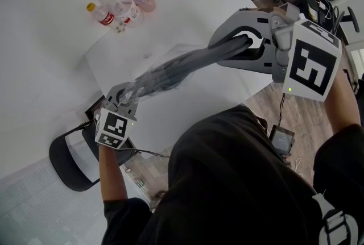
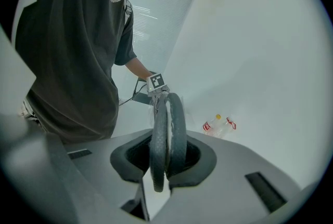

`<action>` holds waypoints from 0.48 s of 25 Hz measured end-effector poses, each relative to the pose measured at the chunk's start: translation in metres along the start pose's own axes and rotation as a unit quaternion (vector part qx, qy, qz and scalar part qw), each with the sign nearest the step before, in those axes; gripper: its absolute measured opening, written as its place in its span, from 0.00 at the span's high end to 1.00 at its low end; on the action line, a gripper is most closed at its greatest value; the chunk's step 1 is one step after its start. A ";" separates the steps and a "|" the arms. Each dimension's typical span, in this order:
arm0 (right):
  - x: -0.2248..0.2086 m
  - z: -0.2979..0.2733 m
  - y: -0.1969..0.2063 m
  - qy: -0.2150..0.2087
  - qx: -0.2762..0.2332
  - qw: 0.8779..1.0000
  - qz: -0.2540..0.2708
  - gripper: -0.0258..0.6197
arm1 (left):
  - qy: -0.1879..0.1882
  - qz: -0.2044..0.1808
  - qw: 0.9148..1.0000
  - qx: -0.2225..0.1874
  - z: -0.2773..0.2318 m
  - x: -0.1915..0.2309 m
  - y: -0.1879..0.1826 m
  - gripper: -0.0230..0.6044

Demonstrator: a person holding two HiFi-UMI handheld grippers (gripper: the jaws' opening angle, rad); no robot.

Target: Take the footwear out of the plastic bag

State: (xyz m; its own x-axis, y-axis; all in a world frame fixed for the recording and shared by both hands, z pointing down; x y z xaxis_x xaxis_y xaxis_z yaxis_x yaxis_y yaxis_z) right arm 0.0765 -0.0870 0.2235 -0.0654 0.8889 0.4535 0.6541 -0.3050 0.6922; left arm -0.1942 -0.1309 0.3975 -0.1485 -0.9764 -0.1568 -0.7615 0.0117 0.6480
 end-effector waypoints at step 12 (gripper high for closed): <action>0.000 0.003 0.001 0.004 -0.002 1.000 -0.001 0.84 | -0.006 0.004 1.000 0.001 0.002 0.002 0.005 0.92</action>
State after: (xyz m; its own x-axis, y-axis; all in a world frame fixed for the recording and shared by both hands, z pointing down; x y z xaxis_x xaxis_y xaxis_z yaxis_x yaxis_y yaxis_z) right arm 0.0790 -0.0858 0.2225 -0.0733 0.8870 0.4559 0.6515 -0.3035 0.6953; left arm -0.1993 -0.1326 0.3991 -0.1615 -0.9737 -0.1609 -0.7612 0.0191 0.6483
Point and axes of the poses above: the fingertips, and each gripper's own axes: z backward along the fingers, x to its left, y out of its underside, the point moved 7 cm from there along z, backward along the fingers, and after that the axes turned 7 degrees about y, right-handed, at the moved point
